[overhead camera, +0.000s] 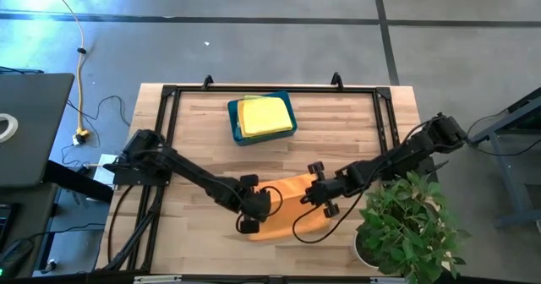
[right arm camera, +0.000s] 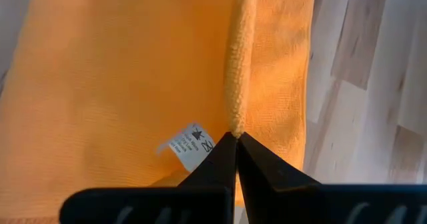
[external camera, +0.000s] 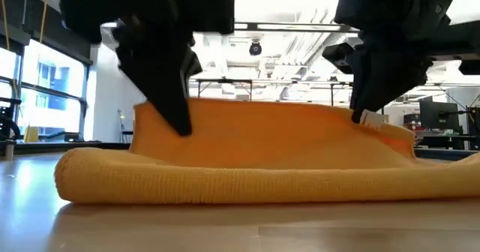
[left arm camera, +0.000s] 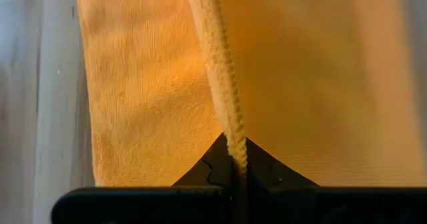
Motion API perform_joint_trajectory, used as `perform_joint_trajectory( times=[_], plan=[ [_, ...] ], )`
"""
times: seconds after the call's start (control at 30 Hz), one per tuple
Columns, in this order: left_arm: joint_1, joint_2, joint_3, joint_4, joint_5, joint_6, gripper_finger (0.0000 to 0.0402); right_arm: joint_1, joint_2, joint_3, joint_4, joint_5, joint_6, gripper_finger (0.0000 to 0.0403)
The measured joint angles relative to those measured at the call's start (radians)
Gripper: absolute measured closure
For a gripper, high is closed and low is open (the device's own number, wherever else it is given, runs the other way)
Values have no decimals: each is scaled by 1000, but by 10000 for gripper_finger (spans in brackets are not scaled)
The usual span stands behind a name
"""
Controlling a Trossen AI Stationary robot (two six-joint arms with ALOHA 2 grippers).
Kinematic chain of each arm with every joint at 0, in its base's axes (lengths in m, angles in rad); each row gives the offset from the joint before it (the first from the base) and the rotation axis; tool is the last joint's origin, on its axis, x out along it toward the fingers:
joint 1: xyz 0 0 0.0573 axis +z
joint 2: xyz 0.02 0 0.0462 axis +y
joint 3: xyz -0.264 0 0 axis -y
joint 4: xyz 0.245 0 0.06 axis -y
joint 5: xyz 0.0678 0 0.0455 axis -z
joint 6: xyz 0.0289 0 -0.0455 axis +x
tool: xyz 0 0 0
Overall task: Fold microfiber towels
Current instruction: Fold the orange microfiber cloth
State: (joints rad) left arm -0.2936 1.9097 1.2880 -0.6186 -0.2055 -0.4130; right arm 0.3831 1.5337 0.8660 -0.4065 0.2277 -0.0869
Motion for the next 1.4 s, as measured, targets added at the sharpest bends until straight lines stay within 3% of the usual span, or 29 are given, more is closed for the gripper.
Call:
perform_joint_trajectory(
  times=[0.47,0.8,1.1,1.27,1.4],
  plan=[
    [34,35,0,-70,20,-108,401,-50,3,1,15,4,-27,399],
    [32,36,0,-94,17,-134,401,-46,30,23,10,14,-39,316],
    [53,36,0,-91,-17,-127,401,-33,81,35,198,-180,22,309],
    [53,36,0,-91,-15,-127,401,-43,182,35,206,-162,26,309],
    [50,36,0,-90,-15,-130,394,-59,224,34,189,-73,26,309]
  ],
)
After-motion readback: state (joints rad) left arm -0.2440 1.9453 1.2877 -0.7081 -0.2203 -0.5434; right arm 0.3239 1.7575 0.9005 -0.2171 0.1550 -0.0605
